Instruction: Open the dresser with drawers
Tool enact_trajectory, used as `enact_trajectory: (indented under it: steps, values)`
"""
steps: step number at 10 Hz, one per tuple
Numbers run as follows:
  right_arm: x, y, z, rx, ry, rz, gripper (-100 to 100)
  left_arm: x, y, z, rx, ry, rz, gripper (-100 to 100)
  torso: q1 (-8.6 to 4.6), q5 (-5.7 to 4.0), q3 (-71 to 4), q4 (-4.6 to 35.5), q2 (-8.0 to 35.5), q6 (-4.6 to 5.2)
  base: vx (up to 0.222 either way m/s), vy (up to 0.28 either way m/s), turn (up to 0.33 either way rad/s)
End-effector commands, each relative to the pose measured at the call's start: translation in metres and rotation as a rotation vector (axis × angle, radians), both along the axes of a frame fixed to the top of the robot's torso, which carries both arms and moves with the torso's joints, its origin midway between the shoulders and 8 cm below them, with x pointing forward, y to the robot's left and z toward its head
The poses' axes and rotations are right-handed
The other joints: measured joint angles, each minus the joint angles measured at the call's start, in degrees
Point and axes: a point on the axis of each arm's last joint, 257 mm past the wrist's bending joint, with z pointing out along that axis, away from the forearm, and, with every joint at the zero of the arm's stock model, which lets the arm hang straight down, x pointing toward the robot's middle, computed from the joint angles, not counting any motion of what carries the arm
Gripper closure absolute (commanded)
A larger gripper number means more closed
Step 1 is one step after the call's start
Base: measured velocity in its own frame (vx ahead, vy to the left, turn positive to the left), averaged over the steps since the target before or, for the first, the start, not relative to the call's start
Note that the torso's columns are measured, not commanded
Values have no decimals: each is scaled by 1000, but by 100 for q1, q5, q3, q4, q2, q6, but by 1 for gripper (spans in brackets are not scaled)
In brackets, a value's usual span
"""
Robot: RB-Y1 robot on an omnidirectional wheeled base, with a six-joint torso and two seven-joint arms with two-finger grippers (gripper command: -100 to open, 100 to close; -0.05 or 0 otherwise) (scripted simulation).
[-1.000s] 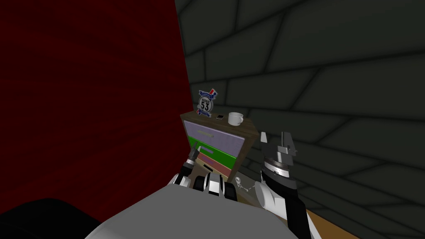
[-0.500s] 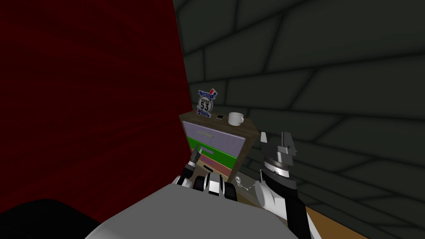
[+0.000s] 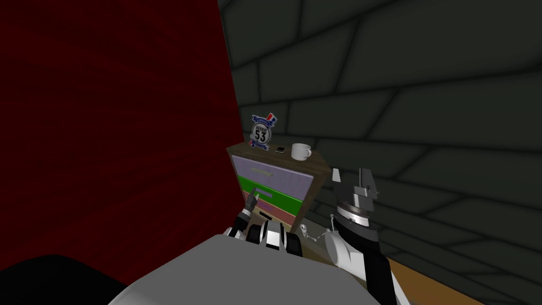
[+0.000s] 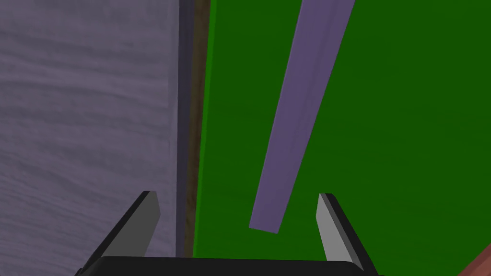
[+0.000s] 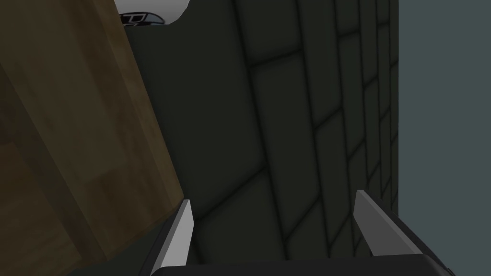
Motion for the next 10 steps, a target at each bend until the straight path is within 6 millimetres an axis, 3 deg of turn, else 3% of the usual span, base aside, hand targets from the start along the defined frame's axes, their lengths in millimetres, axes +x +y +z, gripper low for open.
enact_trajectory:
  steps: [1,2,3,4,8,9,10]
  values:
    - [0,0,0,0,0,0,0,-2,-3,-9,2,18,-6,-100,2,1,-1,0,-1,-1,5,15,-19]
    - [0,0,0,0,0,-1,0,6,-3,-4,3,19,-5,-100,1,1,0,0,0,-5,66,-4,-14]
    - [0,0,0,0,1,-1,0,2,-3,-5,2,16,-6,-100,0,1,-10,-4,-19,-4,42,-3,-9]
    - [0,-1,0,0,0,-2,0,2,-3,-5,3,18,-6,100,3,2,-8,-4,-10,-6,0,0,0]
    - [-1,-1,1,-1,-2,-3,0,-7,-2,1,4,14,-18,100,12,-17,42,56,79,-19,-170,27,21]
    - [-1,-1,1,-1,-2,-3,0,-10,-1,-11,8,45,-17,100,-2,-23,28,57,61,-16,-84,10,0]
    - [-1,-1,0,-1,-1,-3,0,-18,0,-8,8,37,-23,100,-18,-23,4,43,19,-8,-141,33,37]
